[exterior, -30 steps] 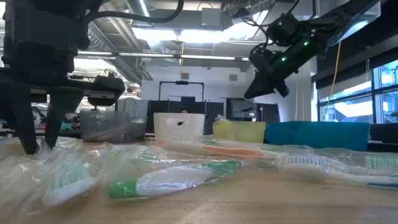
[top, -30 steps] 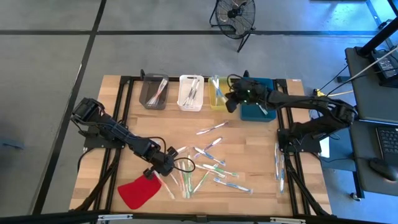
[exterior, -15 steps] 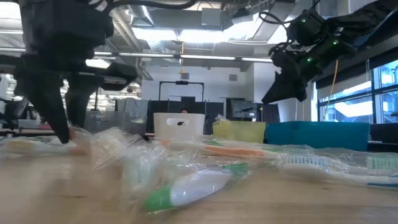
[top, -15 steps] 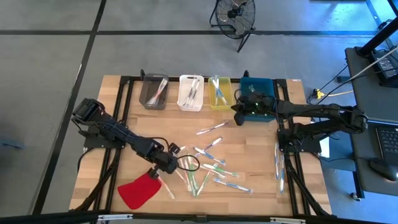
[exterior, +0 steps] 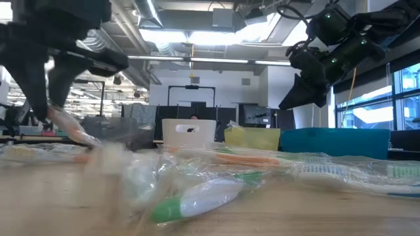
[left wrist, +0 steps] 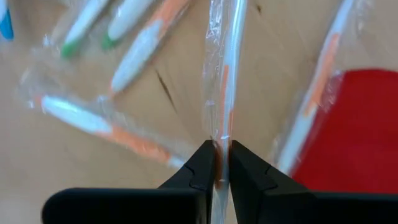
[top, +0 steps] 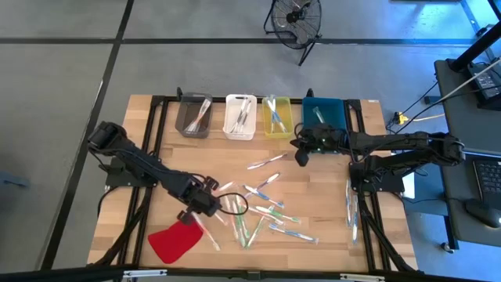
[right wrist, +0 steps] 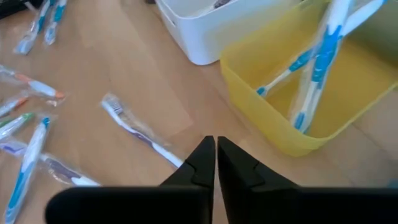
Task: Pick & Place Toothbrushes
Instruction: Put the orange toothbrush into the black bin
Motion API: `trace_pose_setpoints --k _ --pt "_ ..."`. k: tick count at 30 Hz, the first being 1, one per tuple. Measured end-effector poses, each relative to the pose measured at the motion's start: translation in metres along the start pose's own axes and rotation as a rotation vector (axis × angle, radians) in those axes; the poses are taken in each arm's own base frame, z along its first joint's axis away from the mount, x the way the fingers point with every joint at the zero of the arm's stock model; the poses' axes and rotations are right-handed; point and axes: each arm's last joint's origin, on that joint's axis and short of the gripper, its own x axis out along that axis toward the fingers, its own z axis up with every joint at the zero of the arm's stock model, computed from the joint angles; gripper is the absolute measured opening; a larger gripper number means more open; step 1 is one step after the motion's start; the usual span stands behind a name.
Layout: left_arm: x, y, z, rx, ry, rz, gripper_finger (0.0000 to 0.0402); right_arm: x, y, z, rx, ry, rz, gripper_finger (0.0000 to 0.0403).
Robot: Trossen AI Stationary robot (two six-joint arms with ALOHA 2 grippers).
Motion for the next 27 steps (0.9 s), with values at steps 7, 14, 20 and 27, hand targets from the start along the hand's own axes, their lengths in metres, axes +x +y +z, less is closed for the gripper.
trace_pose_setpoints --k 7,14,20,27 --pt "-0.016 0.001 -0.009 -0.07 0.109 0.041 0.0027 -0.001 0.006 0.0 -0.013 -0.017 0.028 0.0027" --pt "-0.034 0.013 -0.025 -0.172 0.175 0.128 0.0027 -0.002 0.017 -0.002 -0.04 -0.018 0.07 0.0005" --pt "-0.062 0.031 -0.038 -0.313 0.077 0.239 0.0027 -0.004 0.027 -0.001 -0.061 -0.051 0.118 0.0015" --pt "-0.093 0.054 -0.057 -0.553 -0.063 0.505 0.0027 -0.006 0.036 0.0 -0.078 -0.079 0.16 0.0027"
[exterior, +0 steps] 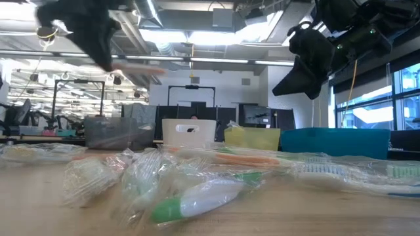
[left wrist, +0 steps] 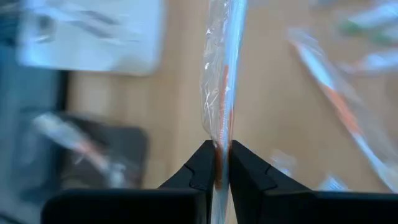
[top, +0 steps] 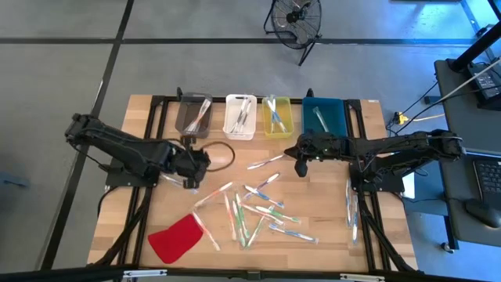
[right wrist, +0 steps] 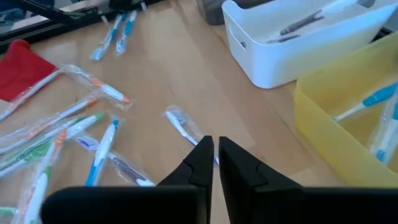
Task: Pick & Place Toothbrushes
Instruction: Put the orange toothbrush into the black bin
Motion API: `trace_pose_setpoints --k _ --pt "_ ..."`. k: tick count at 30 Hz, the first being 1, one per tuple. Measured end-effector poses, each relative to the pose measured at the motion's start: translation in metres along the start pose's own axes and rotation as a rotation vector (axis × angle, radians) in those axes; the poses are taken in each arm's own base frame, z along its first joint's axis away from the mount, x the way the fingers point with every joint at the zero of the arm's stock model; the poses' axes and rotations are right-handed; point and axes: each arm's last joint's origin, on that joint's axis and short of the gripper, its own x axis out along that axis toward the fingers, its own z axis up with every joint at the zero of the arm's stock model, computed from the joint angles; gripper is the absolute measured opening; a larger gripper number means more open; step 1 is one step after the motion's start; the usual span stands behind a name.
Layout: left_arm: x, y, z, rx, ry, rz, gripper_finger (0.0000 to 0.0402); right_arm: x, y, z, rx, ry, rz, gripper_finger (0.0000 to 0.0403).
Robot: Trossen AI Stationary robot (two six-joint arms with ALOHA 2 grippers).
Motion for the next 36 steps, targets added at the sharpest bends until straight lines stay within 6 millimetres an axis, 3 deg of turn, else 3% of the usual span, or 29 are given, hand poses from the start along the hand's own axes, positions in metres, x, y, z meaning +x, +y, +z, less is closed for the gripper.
trace_pose_setpoints --k 10,17,23,32,36 --pt "0.0 0.041 0.0 -0.421 -0.1 0.317 0.0027 0.0 0.001 0.001 -0.01 -0.006 0.004 0.0003" --pt "0.01 0.075 -0.003 -0.727 -0.109 0.487 0.0027 0.0 0.001 0.001 -0.009 -0.014 0.005 0.0025" --pt "0.03 0.087 -0.01 -0.833 -0.102 0.554 0.0027 0.0 0.001 0.001 -0.017 -0.014 0.006 0.0029" --pt "0.065 0.102 -0.024 -0.982 -0.133 0.624 0.0027 0.0 0.001 0.001 -0.024 -0.014 0.005 0.0004" --pt "0.075 0.11 -0.028 -1.03 -0.154 0.63 0.0027 0.0 0.001 0.001 -0.024 -0.014 0.006 0.0014"
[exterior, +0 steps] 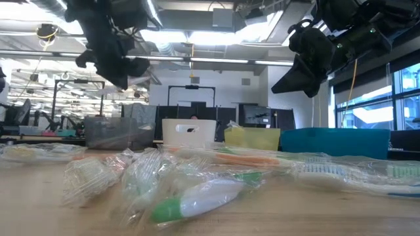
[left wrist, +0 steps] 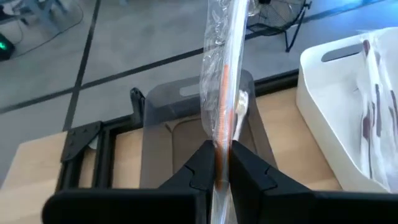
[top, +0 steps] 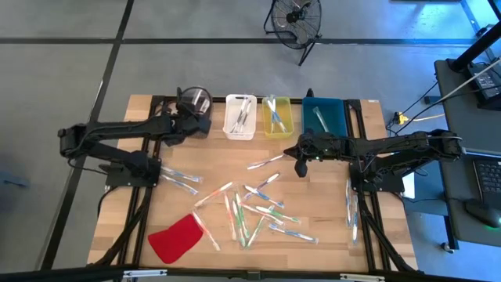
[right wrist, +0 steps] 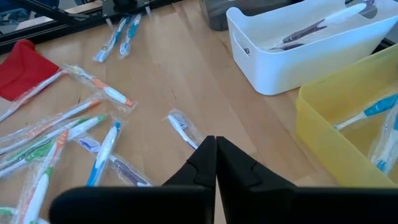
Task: Pick & Place Toothbrushes
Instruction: Put the orange toothbrush into the black bin
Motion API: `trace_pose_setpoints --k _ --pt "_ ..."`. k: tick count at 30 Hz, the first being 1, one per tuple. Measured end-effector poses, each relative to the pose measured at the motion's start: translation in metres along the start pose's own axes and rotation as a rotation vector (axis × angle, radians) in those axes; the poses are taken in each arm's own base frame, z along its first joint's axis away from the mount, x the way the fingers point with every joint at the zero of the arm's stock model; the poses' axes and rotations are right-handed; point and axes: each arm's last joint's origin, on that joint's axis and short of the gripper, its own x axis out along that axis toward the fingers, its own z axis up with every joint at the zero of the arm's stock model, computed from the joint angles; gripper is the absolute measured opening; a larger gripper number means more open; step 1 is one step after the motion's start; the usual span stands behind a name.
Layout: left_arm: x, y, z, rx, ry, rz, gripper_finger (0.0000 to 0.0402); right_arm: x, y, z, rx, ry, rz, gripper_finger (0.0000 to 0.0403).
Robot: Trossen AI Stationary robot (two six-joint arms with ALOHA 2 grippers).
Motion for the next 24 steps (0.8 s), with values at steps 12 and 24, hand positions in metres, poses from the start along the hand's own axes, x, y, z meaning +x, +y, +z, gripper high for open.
trace_pose_setpoints --k 12,24 --pt "0.048 0.002 -0.004 0.081 0.023 -0.045 0.0027 0.0 0.0 0.001 0.001 -0.011 0.003 0.0013" --pt "0.088 -0.003 -0.022 0.179 0.176 0.005 0.0027 0.0 0.0 0.001 0.001 -0.011 0.003 0.0027"
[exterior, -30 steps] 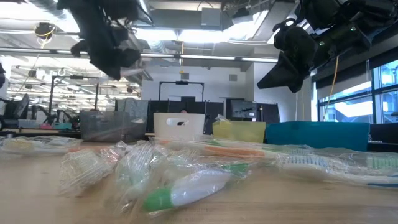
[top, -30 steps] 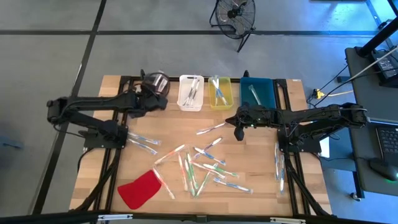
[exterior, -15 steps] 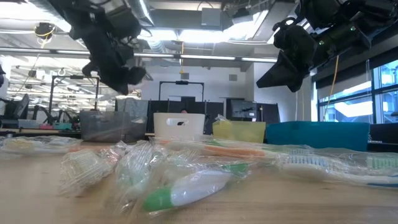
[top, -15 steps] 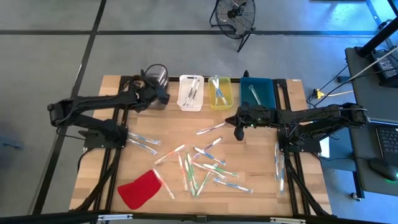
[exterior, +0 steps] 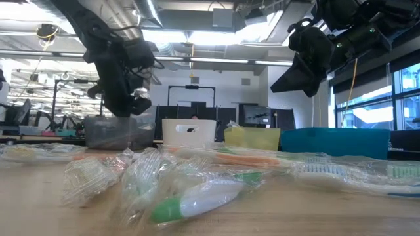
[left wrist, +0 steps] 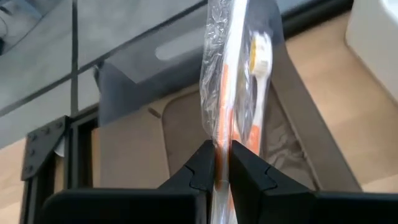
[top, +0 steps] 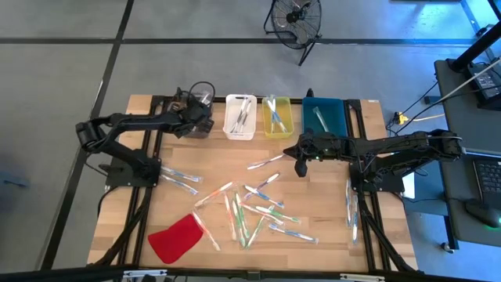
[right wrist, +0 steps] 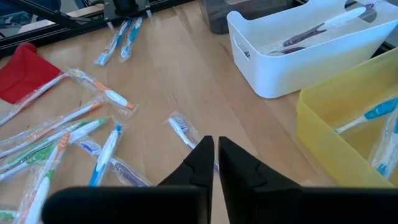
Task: Pick & Place Toothbrushes
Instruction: Put the orange toothbrush into the black bin, then put the violet toothbrush into the white bin
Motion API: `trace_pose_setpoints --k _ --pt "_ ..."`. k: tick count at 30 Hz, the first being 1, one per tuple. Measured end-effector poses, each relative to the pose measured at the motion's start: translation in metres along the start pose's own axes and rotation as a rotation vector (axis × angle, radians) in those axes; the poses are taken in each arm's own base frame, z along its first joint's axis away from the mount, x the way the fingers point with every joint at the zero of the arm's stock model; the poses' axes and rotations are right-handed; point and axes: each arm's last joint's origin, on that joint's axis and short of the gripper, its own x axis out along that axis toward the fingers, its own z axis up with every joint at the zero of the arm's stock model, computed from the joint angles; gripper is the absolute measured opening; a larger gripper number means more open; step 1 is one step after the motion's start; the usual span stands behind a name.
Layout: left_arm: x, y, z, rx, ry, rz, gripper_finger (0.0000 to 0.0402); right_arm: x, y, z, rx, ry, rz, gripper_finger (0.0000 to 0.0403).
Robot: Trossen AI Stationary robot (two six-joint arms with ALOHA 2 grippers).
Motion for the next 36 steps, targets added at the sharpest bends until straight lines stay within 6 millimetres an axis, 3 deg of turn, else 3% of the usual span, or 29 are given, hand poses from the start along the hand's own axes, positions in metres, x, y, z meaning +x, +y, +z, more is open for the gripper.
trace_pose_setpoints --k 12,21,30,36 --pt "0.005 -0.003 -0.004 0.021 0.039 -0.017 0.0029 0.0 0.0 0.0 0.01 0.001 0.001 0.0004" --pt "0.005 -0.003 -0.004 0.016 0.04 -0.015 0.0055 0.0 0.0 0.0 0.05 0.004 0.012 0.0034" --pt "0.005 -0.004 -0.004 0.001 0.053 -0.05 0.0108 -0.001 0.007 0.009 0.049 -0.058 0.197 0.0035" --pt "0.005 -0.005 -0.005 0.0 0.06 -0.069 0.0155 -0.002 0.012 0.014 -0.095 -0.108 0.312 0.0041"
